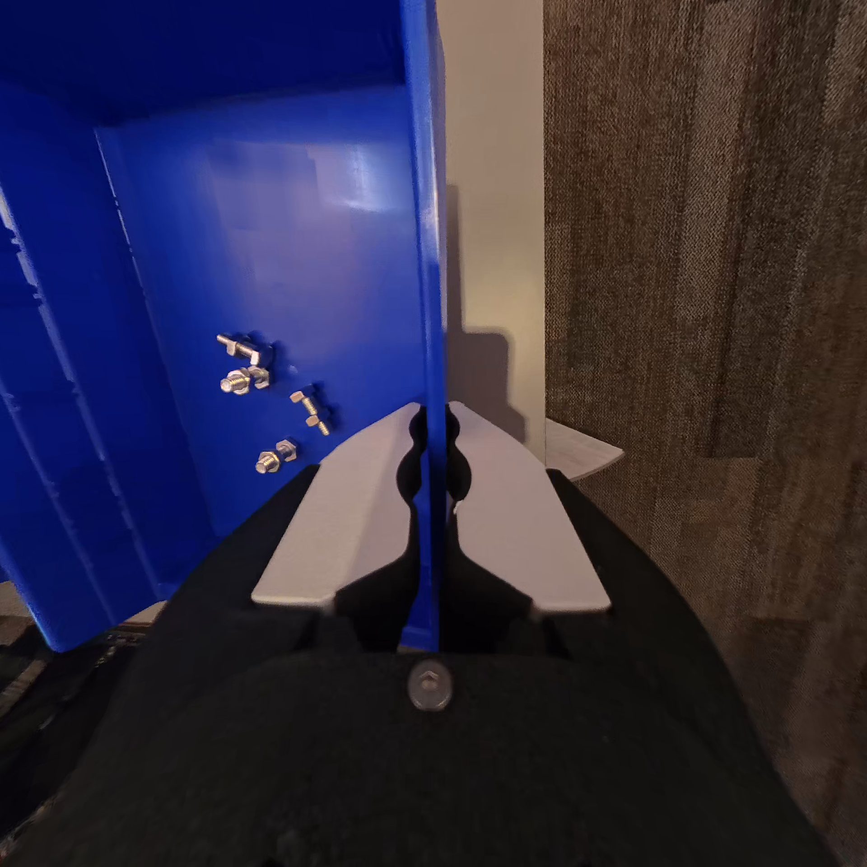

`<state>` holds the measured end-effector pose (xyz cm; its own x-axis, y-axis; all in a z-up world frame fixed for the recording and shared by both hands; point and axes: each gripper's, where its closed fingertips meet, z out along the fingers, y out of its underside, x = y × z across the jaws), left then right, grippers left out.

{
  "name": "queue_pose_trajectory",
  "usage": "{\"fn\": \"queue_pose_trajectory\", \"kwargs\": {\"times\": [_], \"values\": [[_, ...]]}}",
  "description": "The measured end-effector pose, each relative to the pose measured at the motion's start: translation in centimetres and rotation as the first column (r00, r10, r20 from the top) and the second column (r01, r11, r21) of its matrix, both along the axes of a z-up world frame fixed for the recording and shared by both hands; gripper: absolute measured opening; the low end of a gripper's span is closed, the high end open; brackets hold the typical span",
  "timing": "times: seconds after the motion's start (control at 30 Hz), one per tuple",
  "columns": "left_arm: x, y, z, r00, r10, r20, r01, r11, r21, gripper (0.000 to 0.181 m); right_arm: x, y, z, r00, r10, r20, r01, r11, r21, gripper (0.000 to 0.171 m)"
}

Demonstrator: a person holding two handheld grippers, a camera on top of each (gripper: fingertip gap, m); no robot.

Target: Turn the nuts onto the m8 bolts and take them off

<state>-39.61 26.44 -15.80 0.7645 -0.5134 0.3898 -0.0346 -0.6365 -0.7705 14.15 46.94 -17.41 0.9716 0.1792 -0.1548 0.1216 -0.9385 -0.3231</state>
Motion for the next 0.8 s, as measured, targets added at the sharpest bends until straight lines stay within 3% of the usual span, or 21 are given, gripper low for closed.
{"fn": "queue_pose_trajectory", "kwargs": {"times": [0.2,0.4,0.53,0.63,0.8], "values": [[2.6,3.8,4.6,0.999,-0.018,0.03,0.016,0.999,0.051,0.084,-3.3,0.8,7.5,1.0,0.001,0.015,-0.003,0.996,0.084,0.006],[7.6,9.3,9.9,0.998,-0.057,0.022,0.055,0.996,0.069,0.103,-10.8,2.3,13.4,0.999,0.044,0.018,-0.047,0.984,0.174,0.005],[11.1,11.7,12.1,0.988,-0.074,0.137,0.074,0.997,0.003,0.119,-17.1,2.7,14.6,0.995,0.093,-0.029,-0.085,0.976,0.202,0.005],[11.0,13.4,14.6,0.98,-0.027,0.197,0.028,1.0,0.001,0.129,-21.1,2.7,14.5,0.991,0.131,-0.038,-0.12,0.97,0.211,0.005],[8.2,15.4,13.9,0.995,0.08,0.064,-0.076,0.995,-0.061,0.127,-25.6,2.6,13.6,0.986,0.167,-0.023,-0.159,0.966,0.202,0.005]]}}
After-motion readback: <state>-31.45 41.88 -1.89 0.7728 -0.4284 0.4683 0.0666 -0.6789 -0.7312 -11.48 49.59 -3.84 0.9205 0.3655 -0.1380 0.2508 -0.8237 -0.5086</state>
